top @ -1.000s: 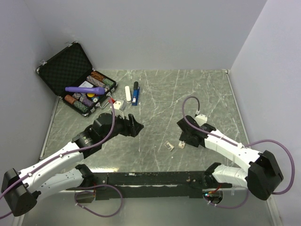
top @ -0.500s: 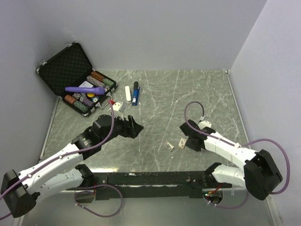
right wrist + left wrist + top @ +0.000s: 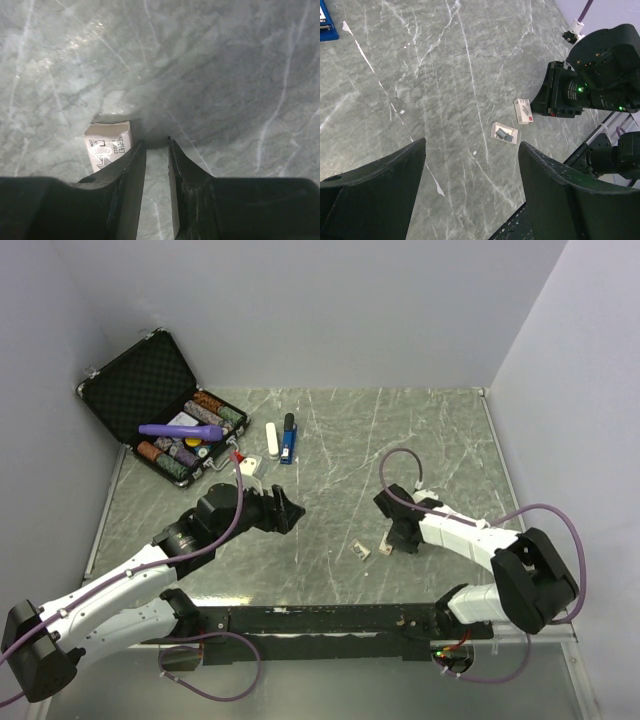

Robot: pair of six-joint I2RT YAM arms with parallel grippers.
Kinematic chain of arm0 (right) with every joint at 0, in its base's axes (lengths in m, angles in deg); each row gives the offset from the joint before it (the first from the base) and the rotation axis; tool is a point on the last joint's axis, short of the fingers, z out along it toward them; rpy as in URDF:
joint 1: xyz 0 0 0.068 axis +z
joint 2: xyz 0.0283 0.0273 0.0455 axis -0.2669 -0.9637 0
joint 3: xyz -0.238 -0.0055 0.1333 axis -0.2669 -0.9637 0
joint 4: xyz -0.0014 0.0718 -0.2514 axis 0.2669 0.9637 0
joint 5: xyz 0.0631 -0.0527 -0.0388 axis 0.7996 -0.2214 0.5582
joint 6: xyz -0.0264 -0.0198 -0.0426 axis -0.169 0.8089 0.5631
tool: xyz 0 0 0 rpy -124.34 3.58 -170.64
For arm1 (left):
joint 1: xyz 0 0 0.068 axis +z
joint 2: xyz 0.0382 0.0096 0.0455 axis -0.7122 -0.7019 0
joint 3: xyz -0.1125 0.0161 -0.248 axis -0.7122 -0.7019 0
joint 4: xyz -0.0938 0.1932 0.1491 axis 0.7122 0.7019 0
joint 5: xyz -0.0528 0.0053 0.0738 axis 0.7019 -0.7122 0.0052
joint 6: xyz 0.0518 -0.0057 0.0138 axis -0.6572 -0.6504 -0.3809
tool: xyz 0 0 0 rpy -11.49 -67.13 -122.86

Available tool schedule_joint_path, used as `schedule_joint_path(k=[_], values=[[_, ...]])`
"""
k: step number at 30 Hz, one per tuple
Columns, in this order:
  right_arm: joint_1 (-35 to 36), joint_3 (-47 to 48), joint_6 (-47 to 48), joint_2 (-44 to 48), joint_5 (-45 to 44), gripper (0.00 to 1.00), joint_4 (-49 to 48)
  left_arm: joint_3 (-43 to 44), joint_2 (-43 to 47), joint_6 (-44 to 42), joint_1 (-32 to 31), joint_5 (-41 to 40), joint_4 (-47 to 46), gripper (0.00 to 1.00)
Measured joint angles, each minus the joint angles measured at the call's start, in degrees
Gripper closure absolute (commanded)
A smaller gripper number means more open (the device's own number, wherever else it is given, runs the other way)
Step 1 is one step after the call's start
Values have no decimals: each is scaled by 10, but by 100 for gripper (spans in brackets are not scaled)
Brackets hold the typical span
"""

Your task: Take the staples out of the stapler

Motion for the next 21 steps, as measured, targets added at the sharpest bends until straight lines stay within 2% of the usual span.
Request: schedule_joint_path(k=[11, 21], values=[[0, 57, 21, -71, 27, 69, -17, 0, -1, 0, 0, 0, 0, 21], [25, 138, 88, -156, 51, 69, -52, 0, -1, 0, 0, 0, 0, 20]])
